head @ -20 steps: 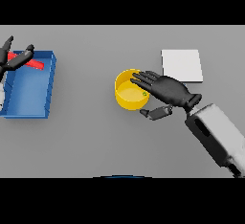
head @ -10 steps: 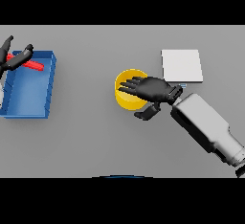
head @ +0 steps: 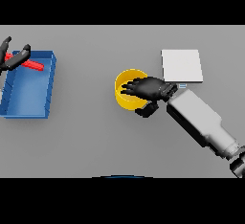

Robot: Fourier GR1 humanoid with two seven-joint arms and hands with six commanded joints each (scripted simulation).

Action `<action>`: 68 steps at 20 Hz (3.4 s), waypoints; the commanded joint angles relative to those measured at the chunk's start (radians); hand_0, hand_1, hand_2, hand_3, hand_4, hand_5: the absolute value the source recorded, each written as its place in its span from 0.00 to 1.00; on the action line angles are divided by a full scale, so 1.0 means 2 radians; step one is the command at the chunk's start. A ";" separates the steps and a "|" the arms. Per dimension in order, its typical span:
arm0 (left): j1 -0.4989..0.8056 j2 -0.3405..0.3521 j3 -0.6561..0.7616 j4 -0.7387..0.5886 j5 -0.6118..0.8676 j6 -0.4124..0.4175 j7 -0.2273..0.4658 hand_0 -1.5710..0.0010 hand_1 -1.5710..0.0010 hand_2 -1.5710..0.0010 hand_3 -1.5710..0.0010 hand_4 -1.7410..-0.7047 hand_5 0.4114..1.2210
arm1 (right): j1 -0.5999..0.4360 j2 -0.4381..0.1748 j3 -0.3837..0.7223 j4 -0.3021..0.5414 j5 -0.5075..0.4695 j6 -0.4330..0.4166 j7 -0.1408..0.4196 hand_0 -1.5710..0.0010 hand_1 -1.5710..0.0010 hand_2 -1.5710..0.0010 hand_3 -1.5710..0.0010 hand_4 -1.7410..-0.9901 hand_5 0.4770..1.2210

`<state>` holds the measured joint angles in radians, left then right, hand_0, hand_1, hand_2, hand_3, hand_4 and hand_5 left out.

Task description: Pick up the red beaker and tilt it to pour out 1 green nut into yellow bowl. Pick up the yellow bowl and place it on the metallic measuring scale.

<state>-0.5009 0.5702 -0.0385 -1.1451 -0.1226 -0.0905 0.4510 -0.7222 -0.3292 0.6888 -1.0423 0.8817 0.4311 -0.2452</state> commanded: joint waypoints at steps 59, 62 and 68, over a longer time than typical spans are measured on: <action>0.005 -0.005 -0.001 -0.039 0.014 -0.001 0.048 1.00 1.00 1.00 1.00 0.87 0.47 | -0.040 -0.085 -0.126 0.131 -0.038 -0.073 0.051 0.00 0.00 0.12 0.10 0.00 1.00; 0.008 -0.006 -0.003 -0.038 0.013 -0.001 0.044 1.00 1.00 1.00 1.00 0.87 0.45 | -0.043 -0.088 -0.128 0.134 -0.041 -0.069 0.050 0.00 0.05 0.09 0.21 0.00 1.00; 0.002 -0.005 0.004 -0.035 0.022 -0.006 0.049 1.00 1.00 1.00 1.00 0.87 0.44 | -0.039 -0.084 -0.143 0.131 -0.064 -0.044 0.067 0.52 0.57 0.63 0.70 0.30 0.60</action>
<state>-0.4961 0.5612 -0.0314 -1.2154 -0.0785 -0.1023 0.5499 -0.7997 -0.4970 0.4022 -0.7797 0.7538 0.3427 -0.1119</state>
